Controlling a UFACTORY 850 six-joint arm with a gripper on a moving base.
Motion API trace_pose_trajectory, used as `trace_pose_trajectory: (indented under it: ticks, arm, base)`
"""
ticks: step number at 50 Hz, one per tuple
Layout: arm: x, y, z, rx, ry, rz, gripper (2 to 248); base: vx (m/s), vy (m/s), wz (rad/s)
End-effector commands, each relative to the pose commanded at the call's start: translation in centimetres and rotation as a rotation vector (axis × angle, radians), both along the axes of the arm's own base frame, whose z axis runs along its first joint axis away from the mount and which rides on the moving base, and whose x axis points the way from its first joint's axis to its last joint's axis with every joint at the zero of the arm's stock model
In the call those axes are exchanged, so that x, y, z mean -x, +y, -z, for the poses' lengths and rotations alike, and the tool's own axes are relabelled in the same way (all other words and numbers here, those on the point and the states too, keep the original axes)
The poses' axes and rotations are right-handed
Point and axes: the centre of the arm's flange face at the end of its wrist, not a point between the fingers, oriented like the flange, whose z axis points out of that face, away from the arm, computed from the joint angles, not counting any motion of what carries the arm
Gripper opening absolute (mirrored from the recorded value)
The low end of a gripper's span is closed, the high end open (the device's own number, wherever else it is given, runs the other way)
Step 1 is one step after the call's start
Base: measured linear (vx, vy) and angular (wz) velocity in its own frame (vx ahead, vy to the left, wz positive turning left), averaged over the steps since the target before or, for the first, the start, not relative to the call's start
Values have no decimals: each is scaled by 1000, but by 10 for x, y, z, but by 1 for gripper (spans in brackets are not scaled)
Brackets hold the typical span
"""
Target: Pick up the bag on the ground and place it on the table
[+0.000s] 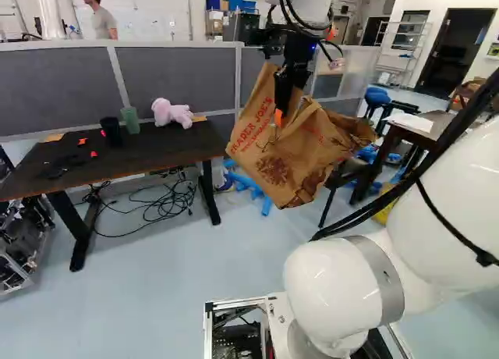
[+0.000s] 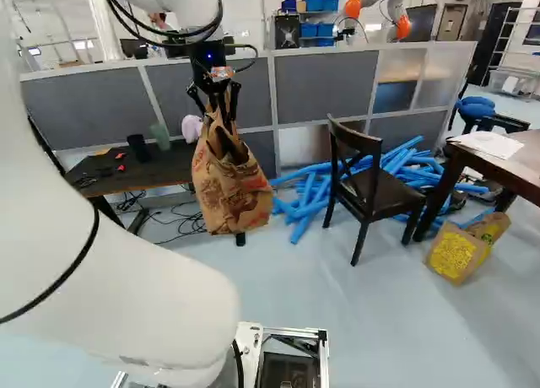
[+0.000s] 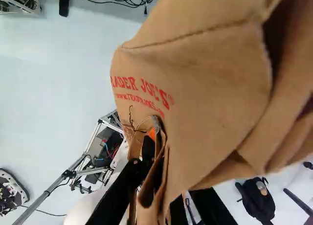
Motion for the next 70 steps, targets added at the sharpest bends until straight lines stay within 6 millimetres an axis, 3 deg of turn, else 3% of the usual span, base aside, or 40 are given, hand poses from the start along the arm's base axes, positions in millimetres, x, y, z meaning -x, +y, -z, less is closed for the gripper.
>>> trace_pose_trajectory:
  ticks: [70]
  arm:
    - [0,0,0,0,0,0,23]
  base:
    - [160,86,174]
